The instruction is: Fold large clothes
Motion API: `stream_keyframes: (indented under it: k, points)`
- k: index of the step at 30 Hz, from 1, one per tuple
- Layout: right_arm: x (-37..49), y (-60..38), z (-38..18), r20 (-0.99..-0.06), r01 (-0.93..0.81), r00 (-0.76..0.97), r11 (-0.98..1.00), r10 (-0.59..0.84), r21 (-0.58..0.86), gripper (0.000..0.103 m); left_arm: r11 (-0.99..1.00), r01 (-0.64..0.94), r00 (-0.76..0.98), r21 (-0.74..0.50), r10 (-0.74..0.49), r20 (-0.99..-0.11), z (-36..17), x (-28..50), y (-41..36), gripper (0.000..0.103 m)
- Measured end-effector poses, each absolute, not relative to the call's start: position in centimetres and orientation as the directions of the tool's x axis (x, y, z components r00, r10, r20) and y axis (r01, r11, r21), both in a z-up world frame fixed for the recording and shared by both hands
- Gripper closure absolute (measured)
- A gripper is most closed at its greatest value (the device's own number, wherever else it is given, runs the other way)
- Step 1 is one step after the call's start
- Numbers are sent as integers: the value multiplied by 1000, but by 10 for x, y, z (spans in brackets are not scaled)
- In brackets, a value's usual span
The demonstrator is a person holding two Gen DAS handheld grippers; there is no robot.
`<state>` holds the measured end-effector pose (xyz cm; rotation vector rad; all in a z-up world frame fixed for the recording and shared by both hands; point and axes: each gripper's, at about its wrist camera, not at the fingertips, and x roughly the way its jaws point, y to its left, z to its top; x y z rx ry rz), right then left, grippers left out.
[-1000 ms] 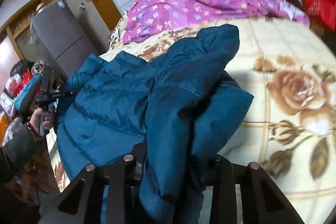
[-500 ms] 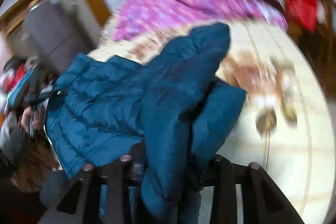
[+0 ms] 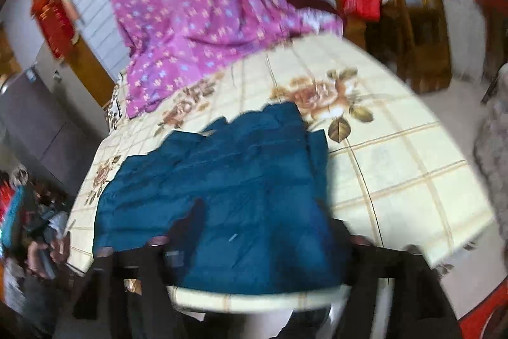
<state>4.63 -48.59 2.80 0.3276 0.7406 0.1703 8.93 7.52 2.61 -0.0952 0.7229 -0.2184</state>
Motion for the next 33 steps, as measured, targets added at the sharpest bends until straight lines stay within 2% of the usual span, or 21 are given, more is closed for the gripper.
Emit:
stream_keyframes:
  k: [1, 3, 4, 8, 12, 17, 22, 27, 33]
  points:
    - [24, -477, 34, -605, -35, 760, 944, 239, 328, 10, 971, 184, 727, -149, -237, -645, 29, 79, 70, 23]
    - [-20, -456, 41, -544, -41, 815, 956, 201, 291, 5, 961, 248, 716, -121, -266, -645, 35, 46, 45, 23]
    - [-37, -444, 42, -544, -44, 817, 961, 191, 272, 4, 957, 269, 709, -107, -272, -651, 37, 31, 34, 22]
    - [-93, -394, 38, -637, 26, 770, 996, 33, 84, 4, 951, 308, 728, -8, -241, -642, 35, -32, -6, 22]
    - [-141, -360, 34, -623, -28, 782, 1000, 23, 2, 4, 940, 339, 741, 33, -246, -625, 25, -83, -30, 22]
    - [-173, -330, 20, -615, -66, 788, 991, -19, -116, 4, 945, 320, 744, 72, -203, -637, 19, -96, -42, 22]
    - [-181, -336, 17, -619, -62, 785, 995, -1, -81, 4, 962, 262, 755, 76, -155, -637, 25, -94, -42, 22]
    - [-180, -344, 18, -619, -37, 785, 998, -8, -60, 4, 965, 262, 730, 5, -195, -655, 30, -96, -43, 22]
    - [-180, -340, 21, -616, -44, 787, 998, 4, -49, 4, 973, 231, 719, 23, -155, -677, 27, -98, -50, 22]
